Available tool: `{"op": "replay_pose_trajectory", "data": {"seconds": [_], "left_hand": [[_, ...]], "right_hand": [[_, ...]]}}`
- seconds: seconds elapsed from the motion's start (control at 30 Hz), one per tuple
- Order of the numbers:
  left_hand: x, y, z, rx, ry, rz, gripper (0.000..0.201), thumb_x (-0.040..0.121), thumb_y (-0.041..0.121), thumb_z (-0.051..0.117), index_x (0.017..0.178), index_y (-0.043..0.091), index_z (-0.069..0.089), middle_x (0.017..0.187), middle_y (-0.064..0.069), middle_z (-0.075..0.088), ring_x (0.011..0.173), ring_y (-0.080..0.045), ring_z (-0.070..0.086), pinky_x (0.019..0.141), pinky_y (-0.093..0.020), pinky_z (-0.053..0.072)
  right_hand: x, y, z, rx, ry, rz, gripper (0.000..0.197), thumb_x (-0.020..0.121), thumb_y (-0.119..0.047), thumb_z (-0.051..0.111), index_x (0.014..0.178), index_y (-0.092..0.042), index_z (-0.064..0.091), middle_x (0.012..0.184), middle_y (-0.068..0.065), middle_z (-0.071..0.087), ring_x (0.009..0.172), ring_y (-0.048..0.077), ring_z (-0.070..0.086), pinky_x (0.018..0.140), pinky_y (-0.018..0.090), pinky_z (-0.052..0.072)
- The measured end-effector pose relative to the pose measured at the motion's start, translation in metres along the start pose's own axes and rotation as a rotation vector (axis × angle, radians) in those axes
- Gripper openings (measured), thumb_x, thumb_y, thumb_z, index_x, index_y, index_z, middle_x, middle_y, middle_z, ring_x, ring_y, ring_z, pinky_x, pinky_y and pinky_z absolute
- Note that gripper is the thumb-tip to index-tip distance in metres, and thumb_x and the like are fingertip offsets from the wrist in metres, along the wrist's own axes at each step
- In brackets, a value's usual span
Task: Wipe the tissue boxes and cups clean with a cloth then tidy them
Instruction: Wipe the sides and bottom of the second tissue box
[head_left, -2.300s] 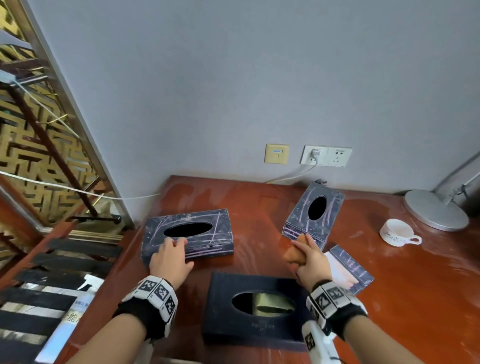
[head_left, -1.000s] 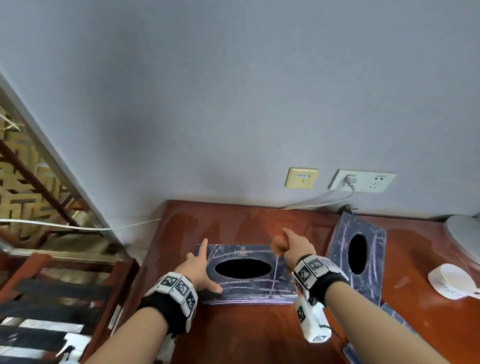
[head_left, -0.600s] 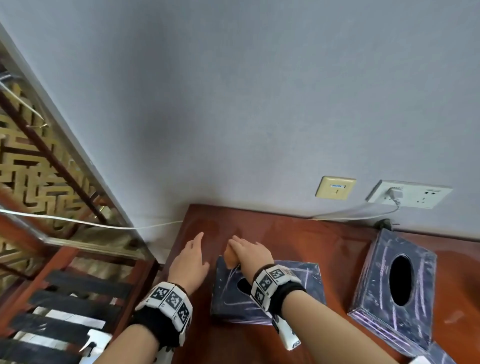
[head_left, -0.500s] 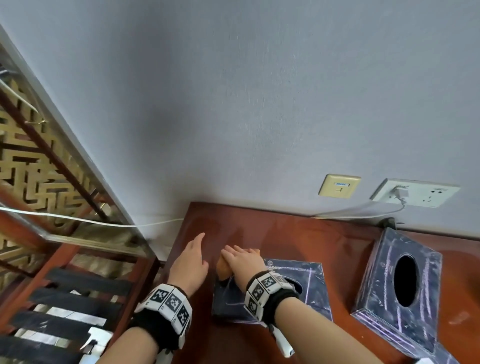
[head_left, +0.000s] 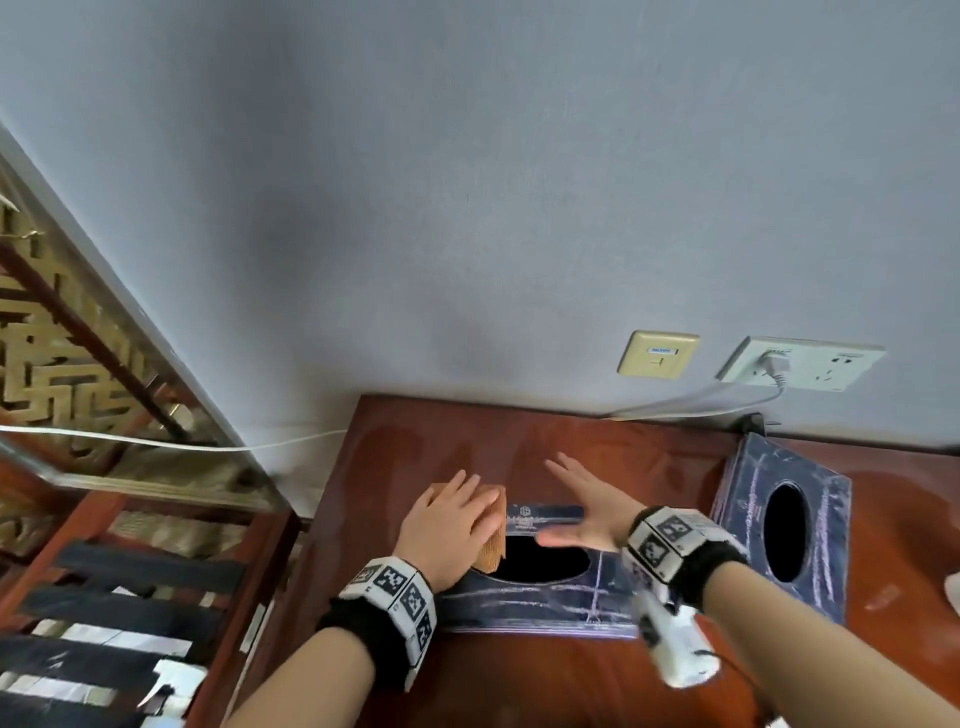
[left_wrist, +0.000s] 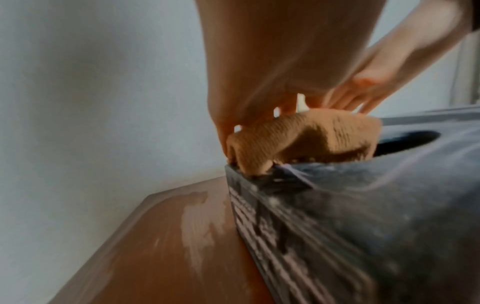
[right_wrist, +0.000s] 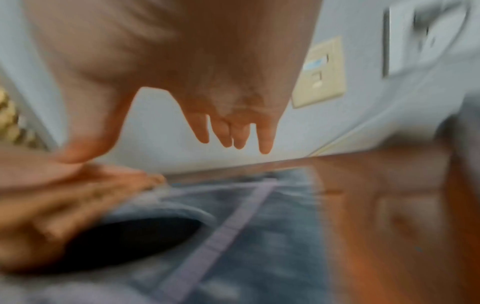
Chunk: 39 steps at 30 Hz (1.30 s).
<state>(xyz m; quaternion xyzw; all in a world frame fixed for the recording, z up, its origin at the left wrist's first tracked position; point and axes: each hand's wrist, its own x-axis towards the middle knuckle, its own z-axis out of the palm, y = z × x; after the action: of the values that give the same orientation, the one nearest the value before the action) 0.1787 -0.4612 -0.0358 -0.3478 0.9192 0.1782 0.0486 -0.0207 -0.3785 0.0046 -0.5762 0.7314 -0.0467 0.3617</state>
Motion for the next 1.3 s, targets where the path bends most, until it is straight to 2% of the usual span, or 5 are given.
{"op": "replay_pose_trajectory", "data": {"seconds": [0.33, 0.53, 0.8, 1.0, 1.3], "left_hand": [[-0.022, -0.013, 0.020, 0.160, -0.028, 0.067, 0.078, 0.080, 0.062, 0.003, 0.151, 0.030, 0.009, 0.153, 0.008, -0.008, 0.144, -0.015, -0.007, 0.118, -0.041, 0.011], [-0.047, -0.010, 0.039, 0.153, 0.048, 0.087, 0.050, 0.086, 0.039, 0.035, 0.126, 0.022, 0.059, 0.132, -0.005, 0.058, 0.121, -0.023, 0.057, 0.088, -0.042, 0.054], [-0.079, -0.005, 0.039, 0.063, 0.117, 0.325, 0.066, 0.076, 0.012, 0.060, 0.140, 0.020, 0.044, 0.147, 0.003, 0.039, 0.135, -0.008, 0.033, 0.105, -0.024, 0.038], [-0.049, -0.024, 0.028, 0.044, 0.106, 0.001, 0.071, 0.092, -0.006, 0.035, 0.151, 0.012, -0.002, 0.158, -0.004, -0.013, 0.145, -0.019, -0.015, 0.120, -0.033, 0.008], [-0.100, -0.028, 0.063, 0.177, 0.272, 0.476, 0.047, 0.082, 0.003, 0.037, 0.128, 0.012, 0.044, 0.130, -0.007, 0.059, 0.128, -0.022, 0.043, 0.110, -0.032, 0.028]], "right_hand": [[-0.037, 0.040, 0.023, -0.546, -0.100, 0.039, 0.135, 0.057, -0.069, 0.069, 0.145, -0.020, -0.021, 0.154, -0.003, -0.022, 0.142, 0.015, -0.019, 0.115, 0.038, -0.010], [-0.039, 0.036, 0.024, -0.492, -0.089, 0.091, 0.137, 0.054, -0.066, 0.074, 0.146, -0.022, -0.017, 0.156, -0.003, -0.017, 0.144, 0.016, -0.014, 0.119, 0.040, -0.001], [-0.047, 0.034, 0.032, -0.398, -0.043, 0.115, 0.138, 0.053, -0.061, 0.078, 0.147, -0.020, -0.015, 0.156, -0.002, -0.015, 0.144, 0.016, -0.015, 0.120, 0.036, 0.006], [-0.053, 0.036, 0.040, -0.350, -0.011, 0.112, 0.138, 0.054, -0.059, 0.079, 0.147, -0.019, -0.016, 0.156, -0.003, -0.016, 0.143, 0.015, -0.016, 0.120, 0.035, 0.004], [-0.053, 0.040, 0.040, -0.329, 0.010, 0.105, 0.138, 0.052, -0.060, 0.079, 0.147, -0.022, -0.014, 0.156, -0.005, -0.014, 0.143, 0.014, -0.015, 0.119, 0.033, 0.003]]}}
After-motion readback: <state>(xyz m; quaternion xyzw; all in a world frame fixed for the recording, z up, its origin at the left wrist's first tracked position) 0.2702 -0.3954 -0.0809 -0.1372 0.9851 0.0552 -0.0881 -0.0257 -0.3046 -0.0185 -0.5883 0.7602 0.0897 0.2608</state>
